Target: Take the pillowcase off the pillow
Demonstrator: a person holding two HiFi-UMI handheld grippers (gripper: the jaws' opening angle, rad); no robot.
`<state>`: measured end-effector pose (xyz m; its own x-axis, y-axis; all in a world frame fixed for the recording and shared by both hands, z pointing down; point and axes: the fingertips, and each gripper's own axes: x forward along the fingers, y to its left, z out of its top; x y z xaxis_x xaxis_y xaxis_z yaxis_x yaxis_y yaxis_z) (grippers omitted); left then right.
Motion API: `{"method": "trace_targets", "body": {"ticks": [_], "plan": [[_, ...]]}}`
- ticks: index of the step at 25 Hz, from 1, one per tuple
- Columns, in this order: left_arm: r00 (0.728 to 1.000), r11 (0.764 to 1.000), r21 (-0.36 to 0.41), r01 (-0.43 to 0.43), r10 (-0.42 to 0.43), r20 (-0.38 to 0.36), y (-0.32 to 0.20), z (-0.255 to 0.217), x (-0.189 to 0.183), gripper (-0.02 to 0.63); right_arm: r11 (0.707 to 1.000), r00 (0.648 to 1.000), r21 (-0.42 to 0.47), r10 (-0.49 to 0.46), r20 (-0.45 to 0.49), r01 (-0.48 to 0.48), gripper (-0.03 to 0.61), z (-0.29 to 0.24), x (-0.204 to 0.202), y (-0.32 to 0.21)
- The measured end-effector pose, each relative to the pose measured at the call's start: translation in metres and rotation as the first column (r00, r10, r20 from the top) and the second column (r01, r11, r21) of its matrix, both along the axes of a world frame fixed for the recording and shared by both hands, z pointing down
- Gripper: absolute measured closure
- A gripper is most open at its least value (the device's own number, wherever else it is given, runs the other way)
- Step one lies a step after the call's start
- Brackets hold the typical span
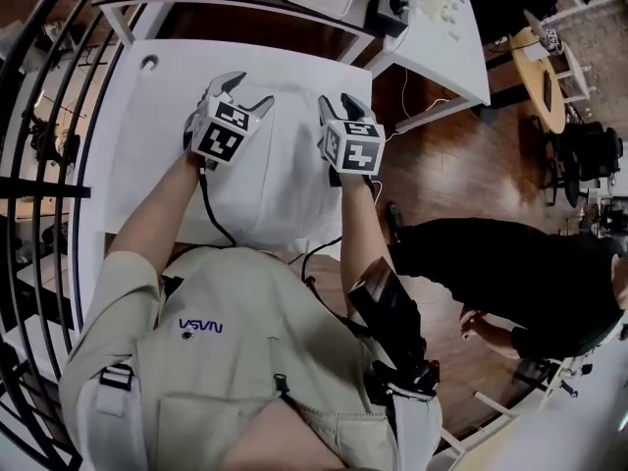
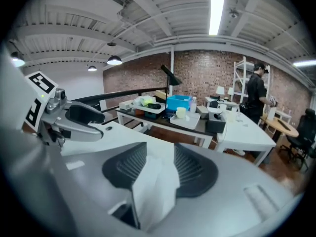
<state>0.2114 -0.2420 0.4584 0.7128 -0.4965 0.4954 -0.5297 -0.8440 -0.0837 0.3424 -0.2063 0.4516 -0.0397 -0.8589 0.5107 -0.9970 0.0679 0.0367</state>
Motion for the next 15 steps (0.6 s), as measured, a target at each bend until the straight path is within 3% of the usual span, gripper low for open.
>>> {"method": "trace_targets", "body": {"ticks": [2,6,9,11,13,15], "plan": [[0.998,0.999,-0.053,-0.01,0.014,0.063,-0.005,0.025,0.003,0.324,0.999,1.0,-0.052,-0.004,-0.005,0.004,0.408,0.014,0.002,-0.013],[0.973,0.981,-0.183,-0.065,0.103,0.206,0.008,0.079,0.008,0.489,0.985,0.999,-0.173,-0.015,-0.038,0.008,0.385,0.046,0.009,-0.03],[0.94,0.965,-0.231,-0.121,0.186,0.285,0.033,0.103,0.01,0.591,0.96,0.998,-0.278,-0.047,-0.047,0.032,0.354,0.074,0.01,-0.034],[0.929,0.958,-0.244,-0.15,0.221,0.296,0.047,0.107,0.01,0.6,0.934,0.996,-0.352,-0.079,-0.029,0.064,0.351,0.094,0.004,-0.03],[0.936,0.956,-0.244,-0.163,0.228,0.268,0.055,0.1,0.007,0.601,0.915,0.995,-0.395,-0.093,-0.018,0.078,0.36,0.105,0.0,-0.024],[0.952,0.96,-0.226,-0.162,0.213,0.222,0.06,0.084,0.001,0.601,0.914,0.995,-0.399,-0.097,-0.026,0.079,0.436,0.106,-0.003,-0.02]]}}
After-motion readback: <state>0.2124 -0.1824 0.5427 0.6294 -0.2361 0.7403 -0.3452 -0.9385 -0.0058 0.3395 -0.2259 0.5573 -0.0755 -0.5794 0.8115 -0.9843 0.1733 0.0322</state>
